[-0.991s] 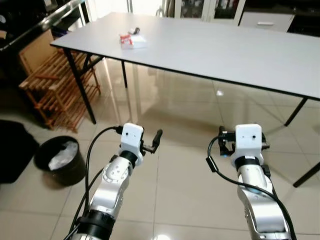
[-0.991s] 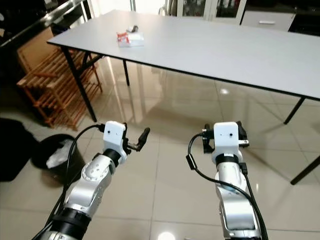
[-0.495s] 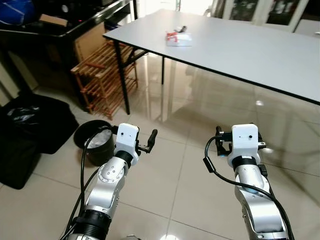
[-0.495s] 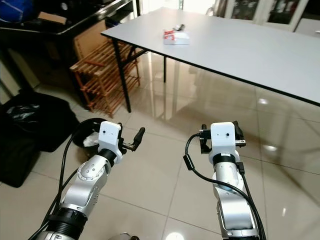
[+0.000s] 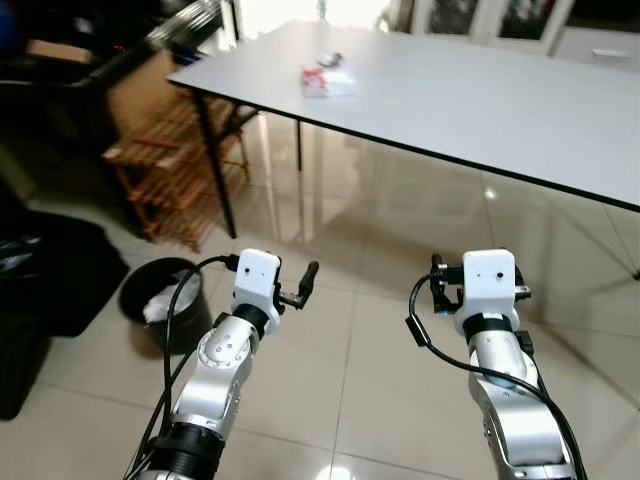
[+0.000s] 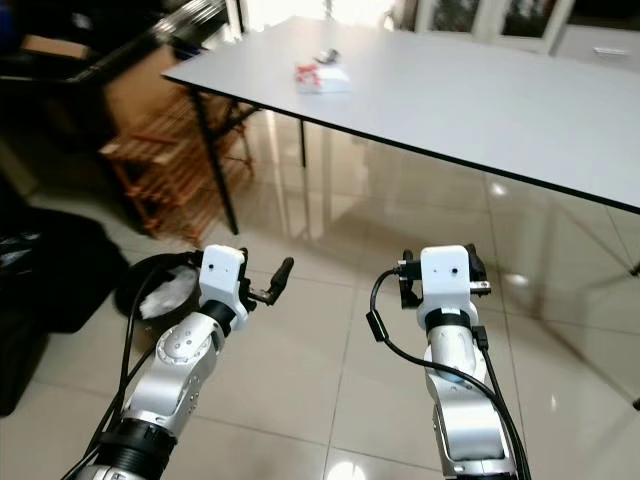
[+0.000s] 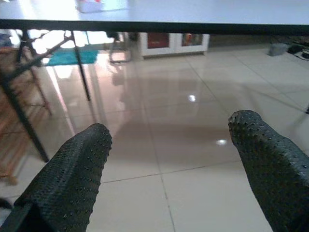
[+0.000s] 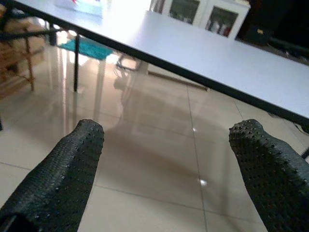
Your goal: Picking trash to rubbish bin
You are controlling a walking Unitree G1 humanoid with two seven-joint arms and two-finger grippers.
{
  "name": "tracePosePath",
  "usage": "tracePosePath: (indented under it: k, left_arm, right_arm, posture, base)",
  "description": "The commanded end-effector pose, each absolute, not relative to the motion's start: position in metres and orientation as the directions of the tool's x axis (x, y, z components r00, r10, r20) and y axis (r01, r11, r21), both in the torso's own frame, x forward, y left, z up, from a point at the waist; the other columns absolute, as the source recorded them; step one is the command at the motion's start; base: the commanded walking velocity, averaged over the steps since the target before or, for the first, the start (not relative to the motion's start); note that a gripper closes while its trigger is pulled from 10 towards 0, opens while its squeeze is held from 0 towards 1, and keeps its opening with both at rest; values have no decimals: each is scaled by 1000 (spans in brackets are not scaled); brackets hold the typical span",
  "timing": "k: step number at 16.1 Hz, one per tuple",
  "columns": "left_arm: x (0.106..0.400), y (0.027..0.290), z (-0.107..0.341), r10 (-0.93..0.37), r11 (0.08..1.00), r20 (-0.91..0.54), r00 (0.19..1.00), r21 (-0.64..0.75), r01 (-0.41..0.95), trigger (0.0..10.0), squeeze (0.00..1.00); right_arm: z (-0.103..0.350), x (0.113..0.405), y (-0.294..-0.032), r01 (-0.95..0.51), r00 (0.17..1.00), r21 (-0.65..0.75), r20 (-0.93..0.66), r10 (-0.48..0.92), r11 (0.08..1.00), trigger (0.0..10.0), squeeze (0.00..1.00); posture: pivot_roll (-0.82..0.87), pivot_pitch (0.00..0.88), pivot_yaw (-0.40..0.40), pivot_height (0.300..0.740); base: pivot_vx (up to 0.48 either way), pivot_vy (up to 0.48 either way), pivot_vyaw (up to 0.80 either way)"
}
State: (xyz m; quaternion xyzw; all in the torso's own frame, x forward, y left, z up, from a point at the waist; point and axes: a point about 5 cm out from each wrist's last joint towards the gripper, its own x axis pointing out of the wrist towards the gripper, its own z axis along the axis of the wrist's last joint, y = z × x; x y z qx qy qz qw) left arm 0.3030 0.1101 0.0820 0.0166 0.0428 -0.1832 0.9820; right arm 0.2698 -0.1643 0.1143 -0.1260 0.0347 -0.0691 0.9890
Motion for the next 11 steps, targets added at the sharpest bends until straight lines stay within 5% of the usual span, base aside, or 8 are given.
tracePosePath:
  k: [1, 11]
  left_arm:
    - [303, 110, 84, -362, 930, -83, 928, 27, 365, 10000, 0]
    - [303, 110, 84, -371, 926, -88, 925, 34, 375, 10000, 0]
  right_arm:
    - [114, 269, -163, 127, 988, -265, -48, -145, 956, 10000, 729]
    - [115, 268, -163, 133, 988, -260, -40, -148, 956, 10000, 725]
  posture:
    - [-52, 59, 33, 740]
    - [-56, 66, 37, 740]
  base:
    - [480, 0, 0]
    - [480, 0, 0]
